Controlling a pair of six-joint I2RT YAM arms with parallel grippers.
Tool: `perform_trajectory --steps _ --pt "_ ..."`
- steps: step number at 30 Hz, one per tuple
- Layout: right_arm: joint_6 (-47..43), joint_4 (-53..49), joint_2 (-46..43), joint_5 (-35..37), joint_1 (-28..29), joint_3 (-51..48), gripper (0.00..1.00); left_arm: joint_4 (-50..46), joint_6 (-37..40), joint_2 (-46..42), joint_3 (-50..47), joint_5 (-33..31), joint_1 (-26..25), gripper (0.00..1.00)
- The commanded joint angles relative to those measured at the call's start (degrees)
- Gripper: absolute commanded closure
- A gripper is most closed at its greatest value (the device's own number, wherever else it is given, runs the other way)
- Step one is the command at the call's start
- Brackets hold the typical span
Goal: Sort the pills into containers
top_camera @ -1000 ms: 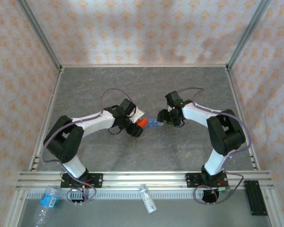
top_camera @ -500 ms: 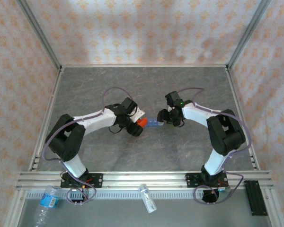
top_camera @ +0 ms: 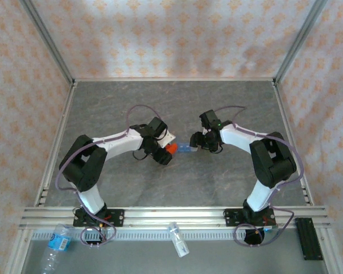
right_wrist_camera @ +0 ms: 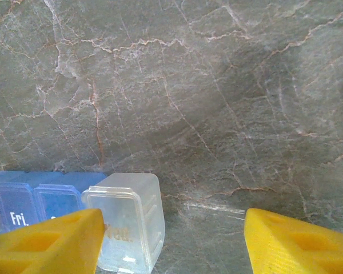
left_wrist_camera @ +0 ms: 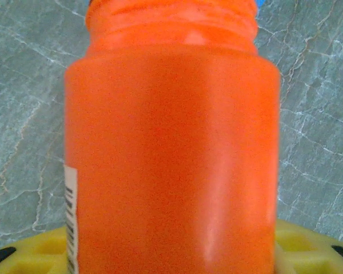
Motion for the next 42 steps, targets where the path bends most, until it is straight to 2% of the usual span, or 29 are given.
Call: perform_trajectory --steps 1,42 --pt "0.5 -0.7 0.6 1.0 0.4 -0.1 0.34 -2.9 1.6 0.7 2.1 -1.5 0.5 1.00" --pt "0.5 -1.0 0.8 0.7 0.7 0.2 0.35 -13.9 6.0 4.1 10.0 -4.0 0.0 1.00"
